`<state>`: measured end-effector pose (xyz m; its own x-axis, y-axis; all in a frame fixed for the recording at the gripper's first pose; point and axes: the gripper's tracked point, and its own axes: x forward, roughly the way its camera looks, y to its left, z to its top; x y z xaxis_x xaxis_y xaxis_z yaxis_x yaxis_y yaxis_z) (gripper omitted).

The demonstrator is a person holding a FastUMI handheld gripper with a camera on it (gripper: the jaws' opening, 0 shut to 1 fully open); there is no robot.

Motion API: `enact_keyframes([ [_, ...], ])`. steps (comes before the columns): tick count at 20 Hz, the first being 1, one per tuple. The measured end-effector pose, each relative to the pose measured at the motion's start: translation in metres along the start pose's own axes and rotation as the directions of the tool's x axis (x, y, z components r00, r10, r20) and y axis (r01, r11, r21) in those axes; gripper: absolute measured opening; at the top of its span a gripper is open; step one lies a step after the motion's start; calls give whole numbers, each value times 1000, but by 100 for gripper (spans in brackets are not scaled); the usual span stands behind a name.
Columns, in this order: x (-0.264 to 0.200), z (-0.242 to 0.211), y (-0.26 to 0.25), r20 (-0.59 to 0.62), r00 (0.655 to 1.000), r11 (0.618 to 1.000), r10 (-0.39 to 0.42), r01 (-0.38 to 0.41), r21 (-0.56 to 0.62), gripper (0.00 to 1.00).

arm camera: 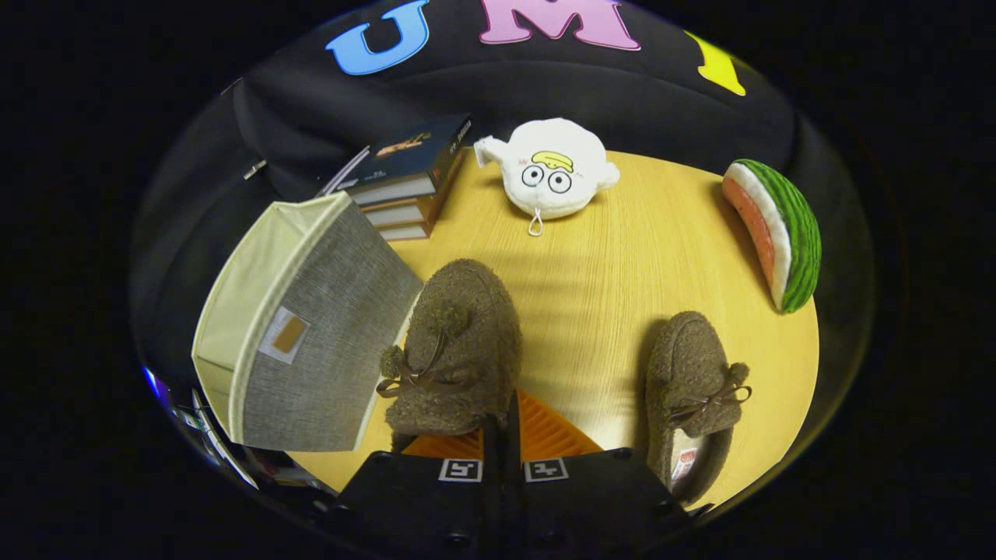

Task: Open the storage box then place both shoes into the box .Put the left shoe in first, then the right shoe, with the right side of both shoes facing outward in a uniform manner.

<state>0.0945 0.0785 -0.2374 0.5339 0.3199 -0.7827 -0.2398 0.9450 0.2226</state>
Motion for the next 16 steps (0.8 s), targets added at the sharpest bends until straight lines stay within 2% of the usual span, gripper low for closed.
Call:
enact_keyframes([
  [5,-62,24,27,63,997,990,52,-60,128,5],
  [11,-138,94,87,219,967,964,128,-173,202,5],
  [14,-145,118,128,259,949,941,182,-244,234,5],
  [16,-137,125,150,260,945,933,197,-262,247,5],
])
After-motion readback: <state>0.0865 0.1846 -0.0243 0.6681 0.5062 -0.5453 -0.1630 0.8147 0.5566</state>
